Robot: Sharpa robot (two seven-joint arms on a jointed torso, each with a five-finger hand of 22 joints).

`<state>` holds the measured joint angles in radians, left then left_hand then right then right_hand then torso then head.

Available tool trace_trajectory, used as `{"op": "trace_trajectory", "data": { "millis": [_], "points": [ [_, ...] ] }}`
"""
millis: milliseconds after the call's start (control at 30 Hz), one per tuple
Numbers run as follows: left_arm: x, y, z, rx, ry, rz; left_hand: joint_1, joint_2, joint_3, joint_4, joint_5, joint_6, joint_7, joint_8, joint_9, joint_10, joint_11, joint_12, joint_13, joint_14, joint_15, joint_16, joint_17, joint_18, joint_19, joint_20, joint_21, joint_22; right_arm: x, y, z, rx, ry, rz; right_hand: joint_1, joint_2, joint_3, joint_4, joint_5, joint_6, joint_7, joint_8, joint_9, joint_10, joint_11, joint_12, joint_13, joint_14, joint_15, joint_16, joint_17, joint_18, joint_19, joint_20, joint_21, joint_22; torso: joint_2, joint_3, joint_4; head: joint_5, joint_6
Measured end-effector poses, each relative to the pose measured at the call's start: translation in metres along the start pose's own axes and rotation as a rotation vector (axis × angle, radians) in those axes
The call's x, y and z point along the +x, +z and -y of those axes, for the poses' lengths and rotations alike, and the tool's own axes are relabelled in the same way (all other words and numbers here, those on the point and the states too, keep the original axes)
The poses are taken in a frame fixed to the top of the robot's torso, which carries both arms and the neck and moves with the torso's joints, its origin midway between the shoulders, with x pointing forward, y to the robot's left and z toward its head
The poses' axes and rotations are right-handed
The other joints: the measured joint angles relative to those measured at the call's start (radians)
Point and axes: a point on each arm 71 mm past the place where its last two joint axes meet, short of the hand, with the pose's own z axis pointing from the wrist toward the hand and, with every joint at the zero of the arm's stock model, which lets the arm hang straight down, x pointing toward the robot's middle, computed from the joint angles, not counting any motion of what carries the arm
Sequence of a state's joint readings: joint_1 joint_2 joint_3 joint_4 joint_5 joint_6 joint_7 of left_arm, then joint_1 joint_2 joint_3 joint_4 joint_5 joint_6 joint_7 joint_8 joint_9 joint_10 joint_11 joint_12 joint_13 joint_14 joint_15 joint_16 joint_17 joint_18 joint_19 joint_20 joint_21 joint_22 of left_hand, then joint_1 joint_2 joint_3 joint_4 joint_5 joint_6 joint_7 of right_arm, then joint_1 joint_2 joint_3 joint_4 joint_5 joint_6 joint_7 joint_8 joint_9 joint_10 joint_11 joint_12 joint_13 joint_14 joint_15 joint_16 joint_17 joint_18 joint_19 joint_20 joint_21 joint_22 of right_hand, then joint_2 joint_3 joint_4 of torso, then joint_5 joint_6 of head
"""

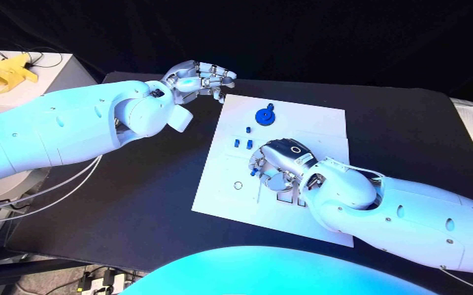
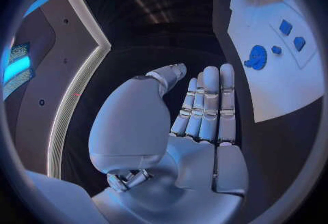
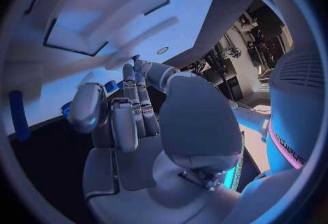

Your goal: Assemble the parts on the task board

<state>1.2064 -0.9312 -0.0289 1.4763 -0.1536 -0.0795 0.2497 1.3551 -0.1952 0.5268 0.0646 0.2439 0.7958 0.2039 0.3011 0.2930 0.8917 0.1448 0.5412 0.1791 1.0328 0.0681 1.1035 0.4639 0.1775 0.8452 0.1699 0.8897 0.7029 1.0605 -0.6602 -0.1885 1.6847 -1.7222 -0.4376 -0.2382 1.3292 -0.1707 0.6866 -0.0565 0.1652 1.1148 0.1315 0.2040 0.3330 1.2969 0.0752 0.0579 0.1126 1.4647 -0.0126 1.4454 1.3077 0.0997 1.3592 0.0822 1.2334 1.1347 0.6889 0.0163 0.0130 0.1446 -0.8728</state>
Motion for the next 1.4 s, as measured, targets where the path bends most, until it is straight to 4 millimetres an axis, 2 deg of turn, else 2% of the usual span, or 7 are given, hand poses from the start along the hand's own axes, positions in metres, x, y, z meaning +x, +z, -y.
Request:
{"op": "trace_trajectory", "data": {
  "millis": [533, 800, 967, 1033, 1067, 1200, 1400],
  "points": [
    [0.000, 0.000, 0.000, -0.005, 0.001, -0.004, 0.000, 0.000, 0.000, 0.000, 0.000, -0.001, -0.001, 0.000, 0.000, -0.004, 0.004, 0.000, 0.000, 0.000, 0.000, 0.000, 0.000, 0.000, 0.000, 0.000, 0.000, 0.000, 0.005, 0.004, -0.004, -0.006, -0.008, -0.031, -0.007, 0.006, -0.010, 0.006, -0.005, -0.004, -0.004, 0.005, 0.011, 0.000, 0.000, 0.004, 0.001, 0.000, 0.000, 0.000, 0.000, 0.000, -0.004, 0.004, -0.009, -0.009, 0.000, -0.0009, 0.0002, -0.001, 0.000],
    [0.000, 0.000, 0.000, -0.006, 0.001, -0.005, 0.000, 0.000, 0.000, 0.000, 0.000, -0.001, -0.001, 0.000, 0.000, -0.004, 0.004, 0.000, 0.000, 0.000, 0.000, 0.000, 0.000, 0.000, 0.000, 0.000, 0.000, 0.000, 0.007, 0.005, -0.006, -0.011, -0.012, -0.043, -0.025, -0.011, -0.026, 0.011, -0.002, -0.004, -0.003, 0.005, 0.017, 0.001, -0.001, 0.006, 0.002, 0.000, 0.000, 0.000, -0.002, 0.000, -0.015, 0.007, -0.023, -0.020, 0.000, -0.0009, 0.0003, -0.001, 0.000],
    [0.000, 0.000, 0.000, -0.007, 0.001, -0.004, 0.000, 0.000, 0.000, 0.000, 0.000, -0.001, -0.001, 0.000, 0.000, -0.004, 0.004, 0.000, 0.000, 0.000, 0.000, 0.000, 0.000, 0.000, 0.000, 0.000, 0.000, 0.000, 0.008, 0.003, -0.005, -0.011, -0.011, -0.037, -0.052, -0.030, -0.039, 0.020, 0.016, -0.042, 0.013, 0.000, 0.020, -0.019, -0.007, 0.008, -0.007, 0.000, 0.001, -0.004, -0.018, 0.000, -0.034, 0.013, -0.048, -0.044, 0.000, -0.0007, -0.0002, 0.001, 0.000],
    [0.000, -0.001, -0.001, -0.007, 0.002, -0.004, 0.000, 0.000, 0.000, 0.000, 0.000, -0.001, -0.001, 0.000, 0.000, -0.004, 0.004, 0.000, 0.000, 0.000, 0.000, 0.000, 0.000, 0.000, 0.000, 0.000, 0.000, 0.000, 0.008, 0.002, -0.005, -0.011, -0.008, -0.031, -0.069, -0.046, -0.041, 0.022, 0.021, -0.075, 0.027, -0.021, 0.010, -0.087, 0.014, 0.009, -0.012, 0.002, 0.021, -0.023, -0.051, 0.002, -0.070, 0.022, -0.098, -0.098, 0.000, -0.0006, -0.0005, 0.001, 0.000],
    [0.000, -0.001, -0.001, -0.008, 0.002, -0.004, 0.000, 0.000, 0.000, 0.000, 0.000, -0.001, -0.001, 0.000, 0.000, -0.004, 0.004, 0.000, 0.000, 0.000, 0.000, 0.000, 0.000, 0.000, 0.000, 0.000, 0.000, 0.000, 0.009, 0.001, -0.005, -0.011, -0.006, -0.029, -0.075, -0.053, -0.045, 0.024, 0.021, -0.092, 0.031, -0.031, 0.007, -0.119, 0.018, 0.008, -0.027, 0.002, 0.028, -0.036, -0.074, 0.017, -0.093, 0.028, -0.129, -0.132, 0.000, -0.0006, -0.0005, 0.001, 0.000],
    [0.000, -0.001, -0.001, -0.008, 0.002, -0.005, 0.000, 0.000, 0.000, 0.000, 0.000, -0.001, -0.001, 0.000, 0.000, -0.007, 0.000, 0.000, 0.000, 0.000, 0.000, 0.000, 0.000, 0.000, 0.000, 0.000, 0.000, 0.000, 0.011, -0.001, -0.005, -0.012, 0.002, -0.016, -0.059, -0.079, -0.087, 0.028, 0.011, -0.145, 0.038, -0.062, -0.003, -0.209, 0.035, 0.009, -0.050, -0.007, 0.040, -0.070, -0.142, 0.034, -0.165, 0.045, -0.228, -0.229, 0.000, -0.0006, -0.0010, 0.000, 0.000],
    [-0.001, -0.001, -0.001, -0.010, 0.002, -0.005, 0.000, 0.000, 0.000, 0.000, 0.000, -0.001, -0.001, 0.000, 0.000, -0.007, 0.000, 0.000, 0.000, 0.000, 0.000, 0.000, 0.000, 0.000, 0.000, 0.000, 0.000, 0.000, 0.010, -0.003, -0.001, 0.000, 0.011, 0.008, -0.031, -0.074, -0.164, 0.041, 0.011, -0.170, 0.037, -0.077, -0.007, -0.275, 0.045, 0.040, -0.045, -0.031, 0.048, -0.084, -0.195, 0.041, -0.208, 0.057, -0.297, -0.289, 0.000, -0.0005, -0.0005, -0.003, 0.000]
  ]
}}
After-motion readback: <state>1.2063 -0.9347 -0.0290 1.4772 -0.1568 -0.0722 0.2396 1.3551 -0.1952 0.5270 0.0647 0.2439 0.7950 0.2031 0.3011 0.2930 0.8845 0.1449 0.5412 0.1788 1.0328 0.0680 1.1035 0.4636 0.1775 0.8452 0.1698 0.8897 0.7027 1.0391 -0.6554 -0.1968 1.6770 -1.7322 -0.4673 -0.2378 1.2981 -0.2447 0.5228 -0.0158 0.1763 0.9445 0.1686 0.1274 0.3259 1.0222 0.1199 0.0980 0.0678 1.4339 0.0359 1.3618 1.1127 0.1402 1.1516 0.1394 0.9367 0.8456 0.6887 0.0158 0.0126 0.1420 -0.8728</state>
